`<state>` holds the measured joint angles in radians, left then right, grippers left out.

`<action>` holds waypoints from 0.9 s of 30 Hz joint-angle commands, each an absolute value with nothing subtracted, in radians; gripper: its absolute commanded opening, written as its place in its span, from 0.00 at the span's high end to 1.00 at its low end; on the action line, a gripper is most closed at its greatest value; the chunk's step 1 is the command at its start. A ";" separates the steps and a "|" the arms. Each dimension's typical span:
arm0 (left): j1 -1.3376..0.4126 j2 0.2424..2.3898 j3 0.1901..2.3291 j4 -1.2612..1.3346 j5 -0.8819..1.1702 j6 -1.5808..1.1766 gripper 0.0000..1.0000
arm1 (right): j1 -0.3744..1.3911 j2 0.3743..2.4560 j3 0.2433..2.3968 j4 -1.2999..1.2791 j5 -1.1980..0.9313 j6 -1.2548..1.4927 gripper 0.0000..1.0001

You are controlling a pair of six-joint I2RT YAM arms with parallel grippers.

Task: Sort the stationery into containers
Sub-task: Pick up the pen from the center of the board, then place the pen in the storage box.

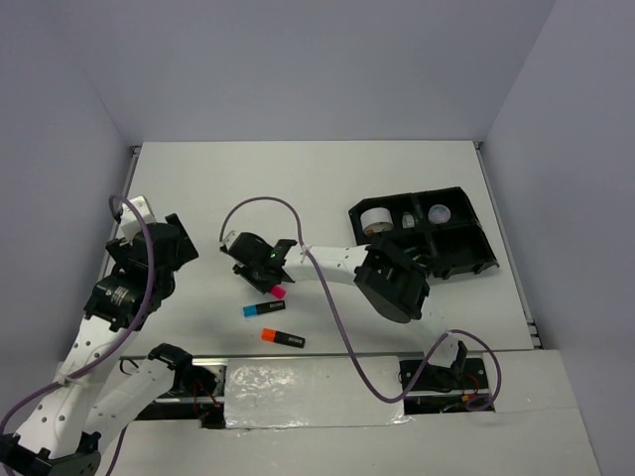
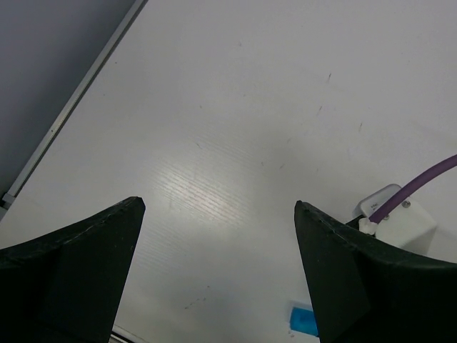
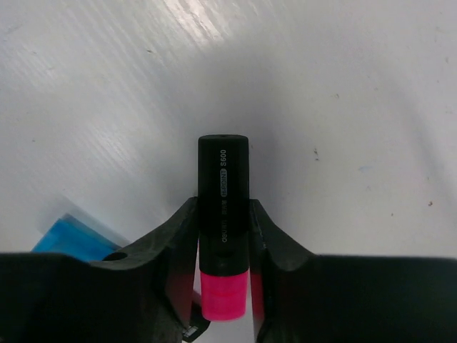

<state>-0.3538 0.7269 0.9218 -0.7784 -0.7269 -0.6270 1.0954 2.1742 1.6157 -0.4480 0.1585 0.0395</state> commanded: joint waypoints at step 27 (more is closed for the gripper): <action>-0.347 0.770 0.896 -0.658 -0.555 -0.520 0.01 | -0.193 1.342 0.939 -0.319 0.233 0.462 0.87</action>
<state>-0.3538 0.7700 0.8974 -0.7021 -0.5770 -0.5472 -0.1352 1.3228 0.9577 -0.3309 0.2314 0.4065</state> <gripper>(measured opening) 0.994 0.369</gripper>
